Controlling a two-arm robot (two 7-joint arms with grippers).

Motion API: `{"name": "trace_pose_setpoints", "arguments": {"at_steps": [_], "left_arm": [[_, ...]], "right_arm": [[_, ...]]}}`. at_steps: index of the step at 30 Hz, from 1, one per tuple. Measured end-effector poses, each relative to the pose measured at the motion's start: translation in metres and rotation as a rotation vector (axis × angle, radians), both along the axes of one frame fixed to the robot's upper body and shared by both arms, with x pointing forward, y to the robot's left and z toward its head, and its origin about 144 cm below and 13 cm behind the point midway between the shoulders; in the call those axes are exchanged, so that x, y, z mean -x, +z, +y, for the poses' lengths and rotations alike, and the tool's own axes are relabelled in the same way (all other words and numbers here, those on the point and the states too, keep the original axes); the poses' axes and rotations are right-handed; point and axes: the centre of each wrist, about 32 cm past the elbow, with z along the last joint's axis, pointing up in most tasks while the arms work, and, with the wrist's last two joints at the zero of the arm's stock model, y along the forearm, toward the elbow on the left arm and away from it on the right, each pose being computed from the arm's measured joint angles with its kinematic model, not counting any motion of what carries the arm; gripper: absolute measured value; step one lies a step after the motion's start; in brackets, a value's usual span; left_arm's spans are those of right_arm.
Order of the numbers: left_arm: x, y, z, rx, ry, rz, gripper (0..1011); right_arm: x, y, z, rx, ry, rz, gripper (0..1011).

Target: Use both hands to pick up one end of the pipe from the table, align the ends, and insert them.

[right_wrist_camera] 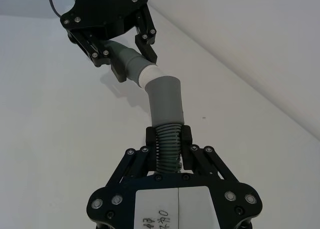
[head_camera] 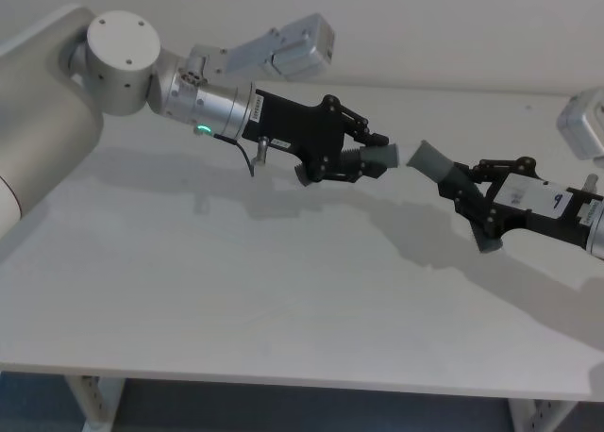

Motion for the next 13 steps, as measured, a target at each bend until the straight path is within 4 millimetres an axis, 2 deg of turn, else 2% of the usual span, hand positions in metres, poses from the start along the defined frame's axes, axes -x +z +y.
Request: {"name": "trace_pose_setpoints", "arguments": {"at_steps": [13], "left_arm": [[0.0000, 0.0000, 0.0000, 0.000, -0.001, 0.000, 351]], "right_arm": [[0.0000, 0.0000, 0.0000, 0.000, 0.000, 0.000, 260]]}}
